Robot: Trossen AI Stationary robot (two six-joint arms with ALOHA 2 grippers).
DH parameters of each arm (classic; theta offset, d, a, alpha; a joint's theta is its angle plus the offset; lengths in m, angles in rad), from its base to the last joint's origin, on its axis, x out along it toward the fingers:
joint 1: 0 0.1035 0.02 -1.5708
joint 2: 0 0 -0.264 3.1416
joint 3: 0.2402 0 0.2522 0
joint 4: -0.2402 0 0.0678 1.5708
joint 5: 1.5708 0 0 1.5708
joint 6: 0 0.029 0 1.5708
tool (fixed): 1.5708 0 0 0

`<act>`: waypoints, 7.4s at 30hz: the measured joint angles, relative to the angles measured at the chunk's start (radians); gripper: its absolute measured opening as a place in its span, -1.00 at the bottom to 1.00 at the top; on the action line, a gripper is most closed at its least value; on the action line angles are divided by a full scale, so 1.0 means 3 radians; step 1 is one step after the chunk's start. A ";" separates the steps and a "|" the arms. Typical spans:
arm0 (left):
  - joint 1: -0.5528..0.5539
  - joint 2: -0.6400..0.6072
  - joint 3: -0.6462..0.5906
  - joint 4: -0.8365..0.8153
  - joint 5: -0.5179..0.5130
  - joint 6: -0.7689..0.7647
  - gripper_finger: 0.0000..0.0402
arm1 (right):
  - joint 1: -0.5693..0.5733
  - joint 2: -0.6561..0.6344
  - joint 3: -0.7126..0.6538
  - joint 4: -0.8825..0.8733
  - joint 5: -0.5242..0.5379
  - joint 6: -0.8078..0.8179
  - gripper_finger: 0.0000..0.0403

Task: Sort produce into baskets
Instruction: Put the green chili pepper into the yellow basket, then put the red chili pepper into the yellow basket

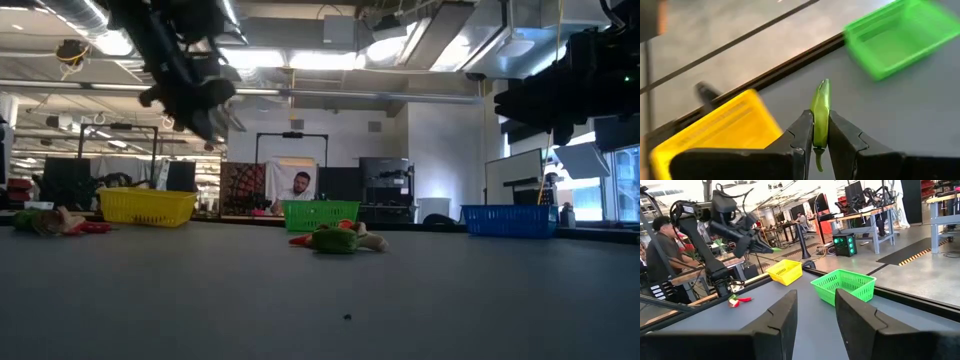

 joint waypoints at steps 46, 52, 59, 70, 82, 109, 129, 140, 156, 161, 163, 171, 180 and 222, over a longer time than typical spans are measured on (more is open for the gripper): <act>0.1072 0.0231 -0.0942 0.0595 0.0043 -0.0055 -0.77 | 0.0000 0.0000 -0.0003 0.0045 -0.0066 -0.0188 -0.34; 0.1075 0.0231 -0.0944 0.0589 0.0048 -0.0008 -0.67 | 0.0000 0.0000 -0.0001 0.0041 -0.0064 -0.0186 -0.34; 0.1075 0.0228 -0.0944 0.0579 0.0108 0.0117 -0.29 | 0.0000 0.0000 -0.0001 0.0043 -0.0064 -0.0183 -0.34; 0.0971 0.0008 -0.0659 0.0373 0.0265 0.0277 -0.15 | 0.0000 0.0000 -0.0001 0.0046 -0.0064 -0.0179 -0.34; 0.0345 -0.0325 -0.0476 0.0419 0.1050 0.0259 -0.15 | 0.0001 0.0000 0.0000 0.0046 -0.0081 -0.0154 -0.34; -0.0777 -0.0135 -0.0660 -0.0908 0.1172 -0.1268 -0.15 | 0.0000 -0.0001 0.0001 0.0055 -0.0127 -0.0004 -0.34; -0.0774 0.0394 -0.0660 -0.1012 0.1225 -0.1559 -0.15 | 0.0001 -0.0001 0.0001 0.0052 -0.0143 -0.0004 -0.34; -0.0746 0.0724 -0.0659 -0.0976 0.1369 -0.1533 -0.15 | 0.0001 -0.0001 0.0001 0.0051 -0.0149 -0.0005 -0.34; -0.0519 0.0865 -0.0664 -0.0987 0.1441 -0.1448 -0.15 | 0.0001 -0.0001 0.0003 0.0037 -0.0146 -0.0006 -0.34; -0.0476 0.0865 -0.0664 -0.0984 0.1439 -0.1428 -0.15 | 0.0000 -0.0001 0.0004 0.0032 -0.0143 -0.0006 -0.34; -0.0461 0.0865 -0.0664 -0.0983 0.1436 -0.1388 -0.15 | 0.0000 -0.0001 0.0004 0.0032 -0.0142 -0.0006 -0.34; -0.0468 0.0865 -0.0664 -0.0959 0.1412 -0.1348 -0.24 | 0.0000 -0.0001 0.0004 0.0031 -0.0140 -0.0007 -0.34; -0.0468 0.0863 -0.0664 -0.0849 0.1394 -0.1184 -0.72 | 0.0000 -0.0001 0.0004 0.0031 -0.0140 -0.0007 -0.34; -0.0464 0.0004 -0.0288 -0.0696 0.1061 -0.0857 -0.86 | 0.0000 0.0000 0.0000 0.0100 -0.0134 -0.0009 -0.34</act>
